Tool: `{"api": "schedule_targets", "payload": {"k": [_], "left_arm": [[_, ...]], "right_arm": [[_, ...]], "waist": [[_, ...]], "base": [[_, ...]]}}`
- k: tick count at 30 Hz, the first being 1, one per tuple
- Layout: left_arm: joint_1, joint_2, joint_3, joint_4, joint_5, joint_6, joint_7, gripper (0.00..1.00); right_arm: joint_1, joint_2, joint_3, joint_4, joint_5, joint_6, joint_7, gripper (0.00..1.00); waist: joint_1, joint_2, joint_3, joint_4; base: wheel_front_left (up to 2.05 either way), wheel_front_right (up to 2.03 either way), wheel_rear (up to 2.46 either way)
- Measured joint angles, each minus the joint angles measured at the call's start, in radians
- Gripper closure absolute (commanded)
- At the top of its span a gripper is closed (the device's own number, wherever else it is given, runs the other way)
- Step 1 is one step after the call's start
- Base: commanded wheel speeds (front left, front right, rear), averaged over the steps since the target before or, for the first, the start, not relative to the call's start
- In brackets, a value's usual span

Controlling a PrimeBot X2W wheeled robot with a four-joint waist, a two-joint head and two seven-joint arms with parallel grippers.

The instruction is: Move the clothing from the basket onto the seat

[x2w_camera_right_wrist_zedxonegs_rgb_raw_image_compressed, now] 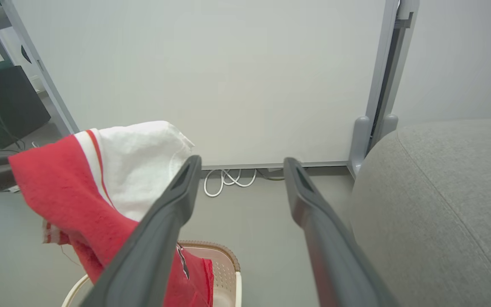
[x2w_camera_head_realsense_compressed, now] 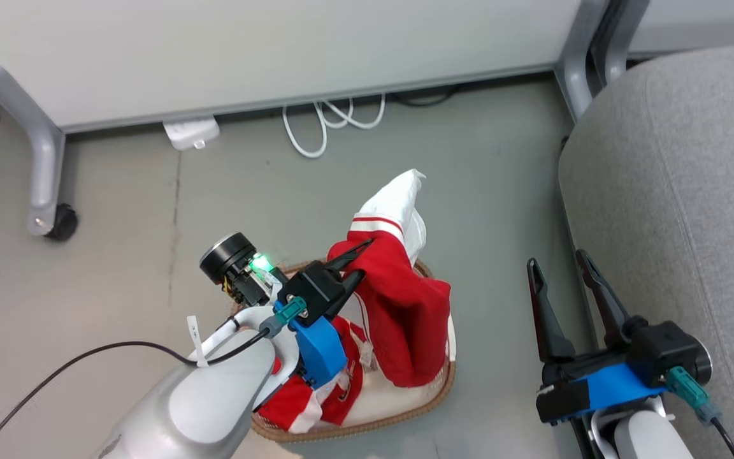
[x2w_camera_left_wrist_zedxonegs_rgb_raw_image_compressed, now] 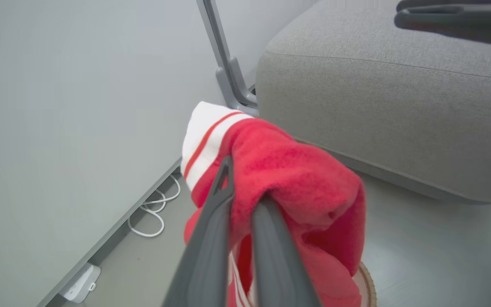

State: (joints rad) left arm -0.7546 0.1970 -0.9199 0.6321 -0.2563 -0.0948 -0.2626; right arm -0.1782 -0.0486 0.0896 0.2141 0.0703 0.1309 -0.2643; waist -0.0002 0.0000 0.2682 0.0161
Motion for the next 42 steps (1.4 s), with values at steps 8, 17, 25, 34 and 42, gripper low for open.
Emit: {"api": "schedule_targets", "payload": {"k": [8,17,25,34,42], "left_arm": [[0.019,-0.051,0.036,-0.015,-0.008,-0.012,0.0,1.0],[0.02,-0.079,0.04,-0.012,-0.025,-0.024,0.0,1.0],[0.014,-0.083,0.033,-0.01,-0.04,-0.031,0.0,1.0],[0.014,-0.086,0.025,-0.003,-0.049,-0.031,0.0,1.0],[0.014,-0.087,0.022,0.0,-0.05,-0.033,0.0,1.0]], "right_arm": [[0.081,0.0,-0.005,0.019,0.005,0.0,0.0,0.0],[0.166,0.0,-0.006,0.023,0.021,0.0,0.0,0.0],[0.192,0.0,-0.008,0.014,0.019,0.0,0.0,0.0],[0.193,0.0,0.042,0.005,-0.002,0.0,0.0,0.0],[0.15,-0.002,0.138,-0.002,-0.052,0.0,0.0,0.0]], "waist": [[0.0,0.0,-0.127,0.03],[0.0,0.0,-0.249,0.044],[0.0002,0.0,-0.281,0.055],[0.0003,0.0,-0.285,0.057],[0.0003,0.0,-0.278,0.057]], "base": [[0.0,0.0,0.0],[0.0,0.0,0.0],[0.0,0.0,0.0],[0.0,0.0,0.0],[0.0,0.0,0.0]]}}
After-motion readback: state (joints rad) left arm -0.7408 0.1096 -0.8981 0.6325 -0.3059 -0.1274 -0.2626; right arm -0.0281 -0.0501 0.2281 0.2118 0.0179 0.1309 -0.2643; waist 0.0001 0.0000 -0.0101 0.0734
